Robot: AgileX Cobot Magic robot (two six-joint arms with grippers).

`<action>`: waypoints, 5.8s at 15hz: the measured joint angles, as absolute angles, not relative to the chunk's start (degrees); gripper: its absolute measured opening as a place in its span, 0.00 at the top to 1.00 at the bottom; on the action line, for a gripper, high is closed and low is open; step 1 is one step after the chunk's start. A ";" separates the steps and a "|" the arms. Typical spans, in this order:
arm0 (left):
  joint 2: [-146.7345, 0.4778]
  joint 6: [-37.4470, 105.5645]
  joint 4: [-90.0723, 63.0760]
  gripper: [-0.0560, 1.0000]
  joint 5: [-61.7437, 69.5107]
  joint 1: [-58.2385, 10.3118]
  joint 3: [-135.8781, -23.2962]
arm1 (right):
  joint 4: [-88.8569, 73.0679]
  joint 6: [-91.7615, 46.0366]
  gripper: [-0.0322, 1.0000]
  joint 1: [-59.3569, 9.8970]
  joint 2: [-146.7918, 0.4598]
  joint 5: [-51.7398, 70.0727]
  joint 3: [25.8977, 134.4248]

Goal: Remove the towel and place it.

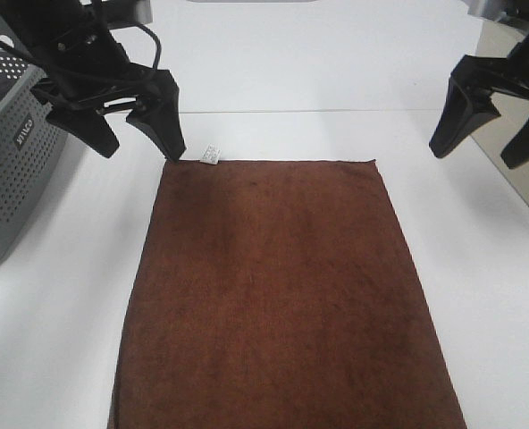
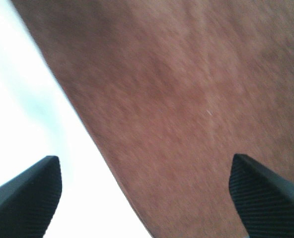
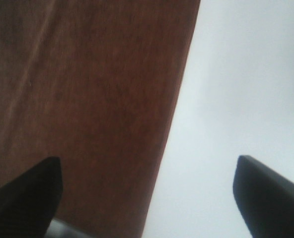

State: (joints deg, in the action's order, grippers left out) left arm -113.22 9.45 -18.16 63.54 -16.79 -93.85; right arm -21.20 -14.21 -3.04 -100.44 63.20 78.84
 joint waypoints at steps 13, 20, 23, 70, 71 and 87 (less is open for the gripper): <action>-139.40 5.33 -14.78 0.09 56.67 -13.12 -117.34 | -23.09 -12.83 0.07 -3.04 -134.93 68.30 121.47; -147.42 4.70 -19.08 0.09 57.35 -11.29 -127.43 | -23.20 -13.29 0.07 -3.04 -143.64 67.72 124.16; -148.68 4.70 -20.34 0.09 57.87 -10.60 -128.00 | -23.61 -13.29 0.07 -3.04 -146.28 67.09 124.16; -151.03 7.85 -13.46 0.94 21.03 -15.07 -132.53 | -18.62 -14.73 0.96 -9.28 -148.34 32.03 132.07; -151.15 7.85 -13.35 0.94 20.05 -15.07 -132.53 | -18.96 -15.24 0.96 -9.28 -148.34 30.77 132.07; -156.02 7.91 -13.29 0.94 13.24 -15.18 -132.53 | -25.04 -19.88 0.96 -9.28 -154.07 25.50 132.12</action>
State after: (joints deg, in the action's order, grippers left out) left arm -156.02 7.91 -13.29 13.24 -15.18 -132.53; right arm -25.04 -19.88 -9.28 -154.07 25.50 132.12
